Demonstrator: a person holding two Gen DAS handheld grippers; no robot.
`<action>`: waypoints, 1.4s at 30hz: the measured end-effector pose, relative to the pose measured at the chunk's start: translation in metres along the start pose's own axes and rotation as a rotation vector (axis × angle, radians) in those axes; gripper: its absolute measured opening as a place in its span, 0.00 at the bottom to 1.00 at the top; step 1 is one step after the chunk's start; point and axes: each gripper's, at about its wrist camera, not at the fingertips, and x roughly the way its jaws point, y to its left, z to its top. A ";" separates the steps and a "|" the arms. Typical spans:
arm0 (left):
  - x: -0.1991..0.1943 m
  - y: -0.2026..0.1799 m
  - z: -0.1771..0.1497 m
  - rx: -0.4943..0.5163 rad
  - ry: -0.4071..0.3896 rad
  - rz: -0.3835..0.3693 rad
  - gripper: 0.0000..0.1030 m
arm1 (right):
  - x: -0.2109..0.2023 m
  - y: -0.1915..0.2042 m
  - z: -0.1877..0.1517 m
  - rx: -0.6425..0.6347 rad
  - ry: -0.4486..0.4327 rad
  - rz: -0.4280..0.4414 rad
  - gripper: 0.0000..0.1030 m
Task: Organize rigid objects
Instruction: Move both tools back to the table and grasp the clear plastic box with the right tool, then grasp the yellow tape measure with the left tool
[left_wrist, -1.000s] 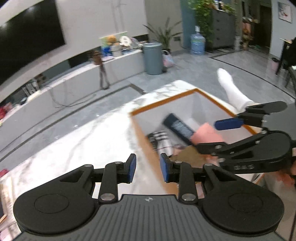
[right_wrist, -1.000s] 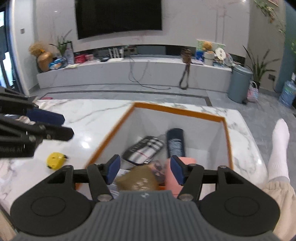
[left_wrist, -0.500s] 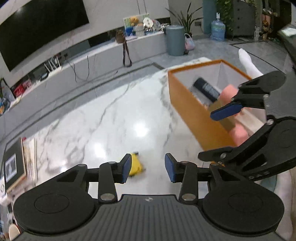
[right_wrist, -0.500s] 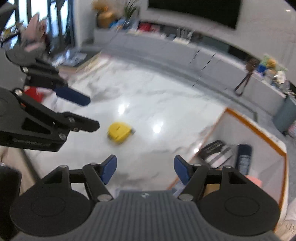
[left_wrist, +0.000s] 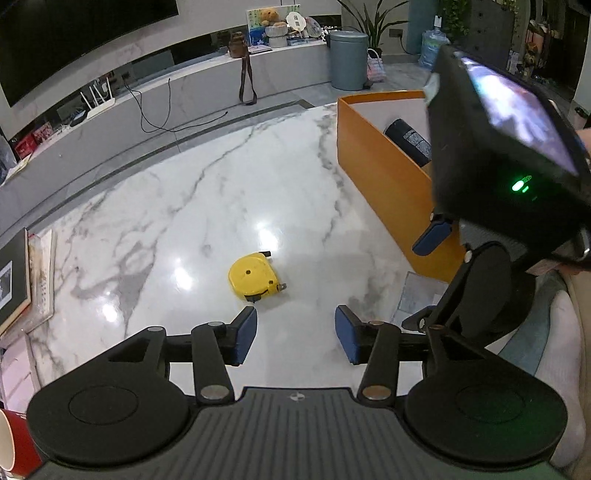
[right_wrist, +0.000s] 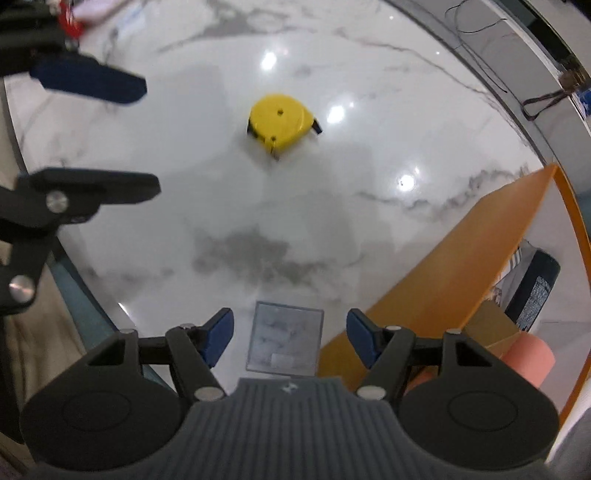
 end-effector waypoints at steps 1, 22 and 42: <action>0.001 0.001 -0.001 0.000 0.001 0.000 0.55 | 0.002 0.001 0.002 -0.005 0.017 -0.003 0.65; 0.020 0.015 -0.009 -0.007 0.036 -0.030 0.56 | 0.028 0.004 0.019 -0.065 0.168 0.002 0.49; 0.111 0.053 0.016 -0.276 0.067 0.062 0.77 | 0.030 -0.061 0.057 0.119 -0.081 0.017 0.47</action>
